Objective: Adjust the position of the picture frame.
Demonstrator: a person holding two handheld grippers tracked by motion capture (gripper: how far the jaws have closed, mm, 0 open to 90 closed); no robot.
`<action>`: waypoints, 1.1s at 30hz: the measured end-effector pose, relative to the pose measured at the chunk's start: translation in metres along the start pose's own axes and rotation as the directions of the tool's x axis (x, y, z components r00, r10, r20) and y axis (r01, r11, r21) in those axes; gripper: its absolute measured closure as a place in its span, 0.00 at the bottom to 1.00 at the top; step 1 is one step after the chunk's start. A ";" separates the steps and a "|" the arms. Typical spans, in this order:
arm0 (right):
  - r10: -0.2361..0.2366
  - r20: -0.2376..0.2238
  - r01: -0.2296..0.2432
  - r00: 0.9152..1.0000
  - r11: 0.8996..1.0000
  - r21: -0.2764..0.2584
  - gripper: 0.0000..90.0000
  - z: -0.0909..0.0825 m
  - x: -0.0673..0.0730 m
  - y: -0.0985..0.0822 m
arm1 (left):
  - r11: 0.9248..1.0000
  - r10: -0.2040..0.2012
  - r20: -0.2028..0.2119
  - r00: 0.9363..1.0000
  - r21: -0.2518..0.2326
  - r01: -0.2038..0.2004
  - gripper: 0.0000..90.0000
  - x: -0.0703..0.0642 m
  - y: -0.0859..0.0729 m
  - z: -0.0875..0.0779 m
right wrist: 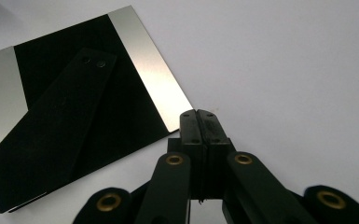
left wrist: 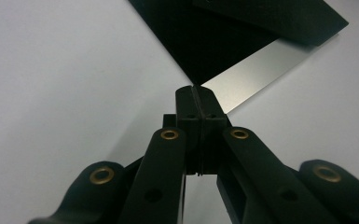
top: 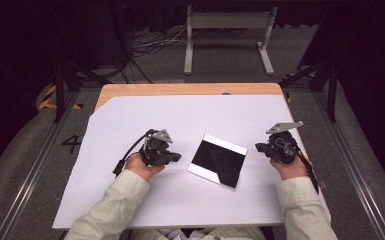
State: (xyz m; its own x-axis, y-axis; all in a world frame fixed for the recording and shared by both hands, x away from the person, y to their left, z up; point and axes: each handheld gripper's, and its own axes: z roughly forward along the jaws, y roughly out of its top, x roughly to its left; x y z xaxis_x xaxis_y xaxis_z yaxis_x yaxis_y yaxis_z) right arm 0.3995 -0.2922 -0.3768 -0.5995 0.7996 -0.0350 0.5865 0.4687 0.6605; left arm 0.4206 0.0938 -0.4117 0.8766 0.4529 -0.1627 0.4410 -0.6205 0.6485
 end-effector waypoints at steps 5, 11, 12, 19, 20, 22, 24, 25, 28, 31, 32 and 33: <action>-0.001 0.004 0.001 1.000 1.000 0.030 0.99 0.007 0.002 -0.001 | 1.000 0.001 -0.002 1.000 0.000 -0.001 1.00 -0.002 0.001 0.002; 0.007 -0.001 -0.007 1.000 0.996 0.093 0.99 0.022 0.002 -0.003 | 1.000 -0.015 -0.006 1.000 -0.007 0.015 1.00 0.000 -0.001 -0.002; 0.009 -0.004 -0.008 1.000 0.995 0.103 0.99 0.024 0.002 -0.004 | 1.000 -0.013 -0.007 1.000 -0.007 0.013 1.00 0.001 -0.001 -0.002; 0.008 -0.009 -0.006 1.000 0.987 0.161 0.99 0.038 0.005 -0.006 | 1.000 -0.018 -0.008 1.000 -0.011 0.018 1.00 0.002 -0.001 -0.003; 0.004 -0.007 -0.002 1.000 0.986 0.165 0.99 0.040 0.006 -0.006 | 1.000 -0.018 -0.008 1.000 -0.011 0.018 1.00 0.002 -0.001 -0.003; 0.000 -0.004 0.000 1.000 0.985 0.174 0.99 0.044 0.007 -0.006 | 1.000 -0.019 -0.007 1.000 -0.010 0.019 1.00 0.002 -0.002 -0.004; -0.001 -0.004 0.002 1.000 0.983 0.184 0.99 0.048 0.008 -0.006 | 1.000 -0.021 -0.011 1.000 -0.011 0.021 1.00 0.002 -0.003 -0.005; -0.003 -0.004 0.004 1.000 0.983 0.185 0.99 0.050 0.008 -0.006 | 1.000 -0.020 -0.015 1.000 -0.009 0.020 1.00 0.002 -0.004 -0.005; -0.002 -0.001 0.002 1.000 0.984 0.177 1.00 0.053 0.009 -0.004 | 0.999 -0.040 -0.020 0.999 -0.016 0.040 0.99 0.004 -0.006 -0.008; 0.007 -0.003 -0.006 1.000 0.986 0.166 1.00 0.056 0.010 -0.003 | 0.998 -0.054 -0.023 0.998 -0.023 0.053 0.99 0.007 -0.009 -0.011; 0.011 -0.002 -0.011 1.000 0.987 0.161 1.00 0.056 0.010 -0.003 | 0.998 -0.061 -0.023 0.998 -0.027 0.061 0.99 0.007 -0.010 -0.012; 0.022 0.002 -0.022 1.000 0.988 0.155 1.00 0.057 0.010 -0.003 | 0.998 -0.059 -0.026 0.998 -0.027 0.059 0.99 0.007 -0.011 -0.013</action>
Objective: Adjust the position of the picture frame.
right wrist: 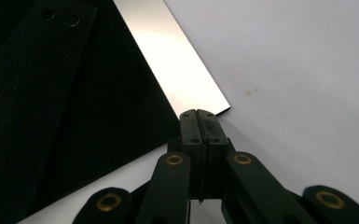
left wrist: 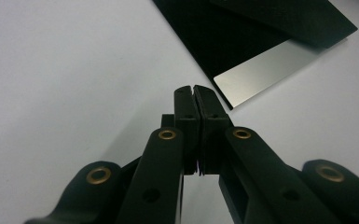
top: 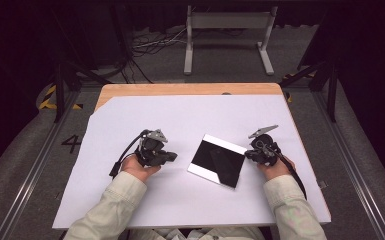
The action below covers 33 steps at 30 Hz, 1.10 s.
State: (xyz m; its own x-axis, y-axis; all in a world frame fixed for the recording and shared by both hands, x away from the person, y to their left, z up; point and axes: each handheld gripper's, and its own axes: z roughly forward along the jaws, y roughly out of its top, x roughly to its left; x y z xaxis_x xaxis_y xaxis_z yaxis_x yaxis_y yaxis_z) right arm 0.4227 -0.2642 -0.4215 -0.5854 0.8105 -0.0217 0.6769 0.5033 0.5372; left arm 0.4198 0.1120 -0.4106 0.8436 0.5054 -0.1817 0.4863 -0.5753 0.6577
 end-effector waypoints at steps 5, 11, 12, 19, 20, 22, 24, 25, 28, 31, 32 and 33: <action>0.086 -0.020 -0.086 0.996 0.996 -0.030 1.00 0.002 -0.006 -0.001 | 1.000 -0.014 -0.008 1.000 0.003 0.014 0.98 -0.001 -0.004 -0.001; 0.075 -0.019 -0.077 0.997 0.994 -0.074 1.00 0.011 0.001 0.006 | 1.000 -0.020 -0.014 1.000 0.005 0.020 0.99 0.001 -0.007 -0.002; 0.073 -0.023 -0.074 0.997 0.994 -0.077 1.00 0.012 0.002 0.008 | 1.000 -0.020 -0.015 1.000 0.004 0.020 0.99 0.001 -0.007 -0.003; 0.036 -0.040 -0.040 0.999 0.993 -0.108 1.00 0.021 0.010 0.017 | 0.999 -0.037 -0.019 0.999 0.001 0.037 0.99 0.003 -0.009 -0.004; 0.028 -0.042 -0.033 0.999 0.993 -0.117 1.00 0.023 0.014 0.019 | 0.999 -0.035 -0.019 0.999 0.001 0.035 0.99 0.003 -0.009 -0.004; -0.005 -0.034 0.001 0.999 0.992 -0.127 1.00 0.027 0.022 0.024 | 0.999 -0.036 -0.018 0.999 0.001 0.036 0.98 0.004 -0.009 -0.004; -0.024 -0.026 0.021 0.999 0.992 -0.126 1.00 0.029 0.028 0.027 | 0.999 -0.035 -0.019 0.999 0.002 0.035 0.98 0.004 -0.009 -0.004; -0.027 -0.029 0.023 0.999 0.991 -0.129 1.00 0.030 0.030 0.028 | 0.999 -0.036 -0.019 0.999 0.003 0.036 0.98 0.004 -0.009 -0.004; -0.027 -0.043 0.021 0.999 0.991 -0.134 1.00 0.032 0.032 0.030 | 0.999 -0.033 -0.019 0.999 0.003 0.033 0.98 0.004 -0.009 -0.003; -0.033 -0.045 0.026 0.998 0.990 -0.141 1.00 0.033 0.033 0.030 | 0.999 -0.036 -0.020 0.999 0.003 0.036 0.98 0.005 -0.009 -0.003; -0.033 -0.045 0.026 0.998 0.990 -0.142 1.00 0.033 0.033 0.030 | 0.999 -0.035 -0.021 0.999 0.002 0.035 0.98 0.005 -0.009 -0.004; -0.036 -0.045 0.029 0.998 0.989 -0.142 1.00 0.033 0.033 0.030 | 0.999 -0.035 -0.022 0.999 -0.001 0.035 0.97 0.005 -0.009 -0.004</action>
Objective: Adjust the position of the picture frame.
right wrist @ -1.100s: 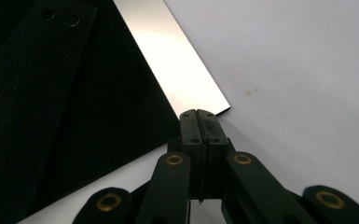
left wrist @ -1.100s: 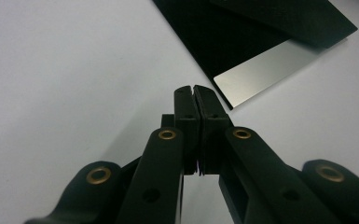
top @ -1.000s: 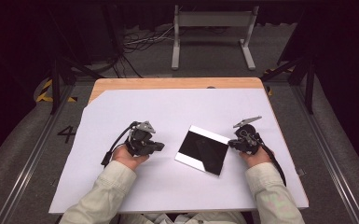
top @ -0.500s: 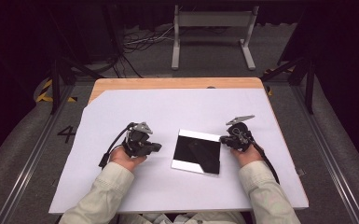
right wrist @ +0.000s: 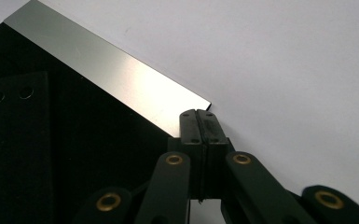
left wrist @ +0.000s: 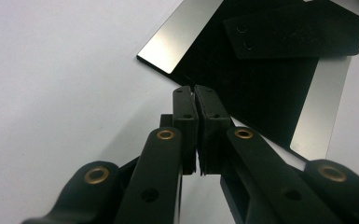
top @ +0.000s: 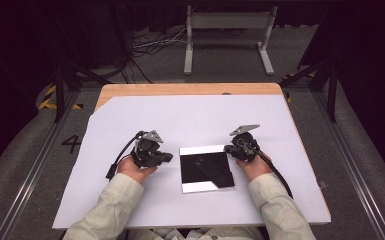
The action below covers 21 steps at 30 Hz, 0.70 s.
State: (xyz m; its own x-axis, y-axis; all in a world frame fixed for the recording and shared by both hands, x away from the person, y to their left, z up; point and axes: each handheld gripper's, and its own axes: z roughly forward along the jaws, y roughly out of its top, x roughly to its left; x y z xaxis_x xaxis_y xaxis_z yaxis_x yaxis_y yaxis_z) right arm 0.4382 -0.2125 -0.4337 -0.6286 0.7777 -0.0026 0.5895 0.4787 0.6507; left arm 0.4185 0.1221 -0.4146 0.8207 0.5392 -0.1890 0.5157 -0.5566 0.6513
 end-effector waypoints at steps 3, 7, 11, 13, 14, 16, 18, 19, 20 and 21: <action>-0.019 0.009 0.019 1.000 1.000 0.001 1.00 0.000 0.001 0.000 | 1.000 0.005 -0.005 1.000 -0.003 -0.005 0.95 0.001 0.000 -0.001; -0.045 0.025 0.045 0.999 0.999 0.002 1.00 -0.008 0.002 0.002 | 1.000 0.013 -0.013 1.000 -0.007 -0.013 0.91 0.001 -0.004 -0.005; -0.062 0.028 0.062 0.998 0.998 -0.010 0.99 -0.023 0.001 0.003 | 0.999 0.041 -0.013 0.999 -0.027 -0.041 0.89 -0.001 -0.007 -0.012; -0.069 0.026 0.070 0.997 0.997 -0.018 0.99 -0.030 0.000 0.003 | 0.998 0.051 -0.021 0.998 -0.032 -0.051 0.88 -0.002 -0.008 -0.013; -0.076 0.025 0.076 0.997 0.997 -0.020 0.99 -0.032 -0.001 0.003 | 0.998 0.059 -0.028 0.998 -0.032 -0.060 0.87 -0.003 -0.008 -0.013; -0.090 0.032 0.091 0.995 0.995 -0.028 0.99 -0.039 -0.001 0.003 | 0.997 0.064 -0.029 0.998 -0.029 -0.065 0.86 -0.004 -0.008 -0.013; -0.085 0.022 0.086 0.996 0.995 -0.041 0.99 -0.046 -0.003 0.003 | 0.997 0.072 -0.028 0.997 -0.031 -0.073 0.84 -0.004 -0.008 -0.014; -0.086 0.014 0.087 0.996 0.995 -0.047 0.99 -0.051 -0.004 0.003 | 0.997 0.072 -0.022 0.997 -0.032 -0.073 0.83 -0.004 -0.008 -0.014; -0.089 0.011 0.090 0.996 0.995 -0.050 0.98 -0.053 -0.004 0.004 | 0.997 0.070 -0.018 0.997 -0.035 -0.071 0.82 -0.004 -0.007 -0.014; -0.092 0.008 0.092 0.996 0.994 -0.052 0.97 -0.056 -0.005 0.004 | 0.997 0.067 -0.012 0.998 -0.034 -0.068 0.80 -0.003 -0.007 -0.014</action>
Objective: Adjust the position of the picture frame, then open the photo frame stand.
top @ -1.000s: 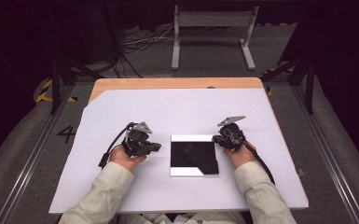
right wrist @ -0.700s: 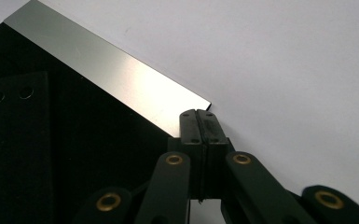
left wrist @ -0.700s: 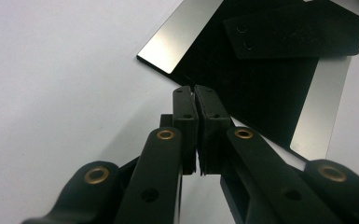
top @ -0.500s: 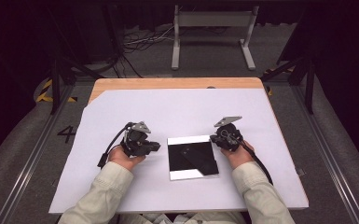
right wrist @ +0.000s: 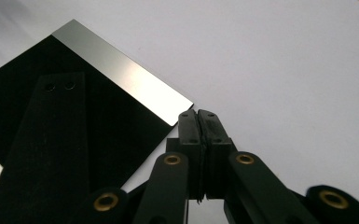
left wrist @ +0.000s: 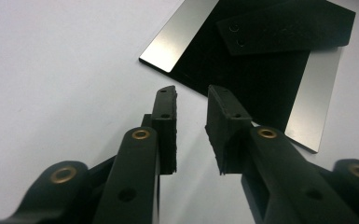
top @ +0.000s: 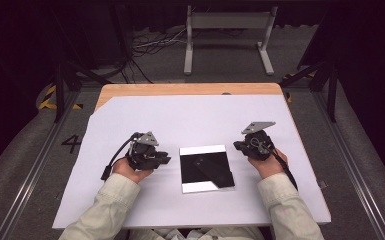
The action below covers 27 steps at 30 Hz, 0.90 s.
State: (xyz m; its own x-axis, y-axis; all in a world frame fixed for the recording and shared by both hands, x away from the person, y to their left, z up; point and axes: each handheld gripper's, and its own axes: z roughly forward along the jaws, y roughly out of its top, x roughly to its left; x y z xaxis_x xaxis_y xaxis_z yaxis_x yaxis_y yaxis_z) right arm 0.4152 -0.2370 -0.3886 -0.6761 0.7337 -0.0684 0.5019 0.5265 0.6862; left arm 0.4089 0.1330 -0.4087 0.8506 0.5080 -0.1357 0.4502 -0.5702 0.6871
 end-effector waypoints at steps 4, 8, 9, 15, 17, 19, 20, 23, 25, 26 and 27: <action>0.005 -0.010 -0.005 1.000 1.000 -0.003 0.95 -0.007 -0.002 0.001 | 1.000 -0.003 0.001 1.000 0.008 0.003 0.76 0.002 0.001 0.000; 0.018 -0.015 -0.018 1.000 1.000 -0.002 0.93 -0.018 -0.003 -0.001 | 1.000 -0.009 -0.006 1.000 -0.008 0.009 0.71 0.003 0.003 -0.001; 0.016 -0.016 -0.016 1.000 1.000 -0.004 0.92 -0.020 -0.003 -0.001 | 1.000 -0.012 -0.004 1.000 -0.009 0.012 0.71 0.004 0.003 -0.001; 0.009 -0.019 -0.009 1.000 1.000 0.002 0.91 -0.029 -0.001 -0.001 | 1.000 -0.022 -0.007 1.000 -0.020 0.022 0.69 0.007 0.004 -0.003; 0.005 -0.021 -0.005 1.000 1.000 0.000 0.90 -0.034 0.000 0.000 | 0.999 -0.033 -0.003 0.999 -0.031 0.033 0.69 0.008 0.004 -0.003; 0.000 -0.026 0.000 1.000 1.000 0.000 0.90 -0.037 0.002 0.000 | 0.999 -0.035 -0.003 0.999 -0.030 0.035 0.69 0.008 0.003 -0.003; -0.008 -0.033 0.008 0.999 1.000 0.003 0.90 -0.039 0.003 0.000 | 0.999 -0.033 -0.002 0.999 -0.030 0.033 0.69 0.009 0.003 -0.004; -0.020 -0.047 0.021 0.999 1.000 0.017 0.88 -0.041 0.006 0.000 | 0.998 -0.044 -0.004 0.999 -0.034 0.043 0.68 0.009 0.003 -0.005; -0.025 -0.056 0.026 0.998 0.999 0.024 0.88 -0.042 0.008 0.000 | 0.999 -0.043 -0.005 0.999 -0.033 0.043 0.68 0.010 0.002 -0.005; -0.027 -0.058 0.029 0.998 0.999 0.024 0.87 -0.043 0.008 0.000 | 0.998 -0.049 -0.003 0.999 -0.034 0.048 0.68 0.010 0.002 -0.006; -0.027 -0.058 0.029 0.998 0.999 0.024 0.87 -0.043 0.008 0.000 | 0.998 -0.049 -0.003 0.999 -0.034 0.048 0.67 0.010 0.002 -0.006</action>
State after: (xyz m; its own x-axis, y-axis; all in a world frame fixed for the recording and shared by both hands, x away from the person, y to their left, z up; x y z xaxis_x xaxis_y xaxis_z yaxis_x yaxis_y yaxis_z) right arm 0.3866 -0.2492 -0.3582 -0.7198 0.6928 -0.0446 0.4951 0.5573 0.6665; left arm 0.4166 0.1404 -0.4046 0.8270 0.5369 -0.1669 0.4813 -0.5227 0.7036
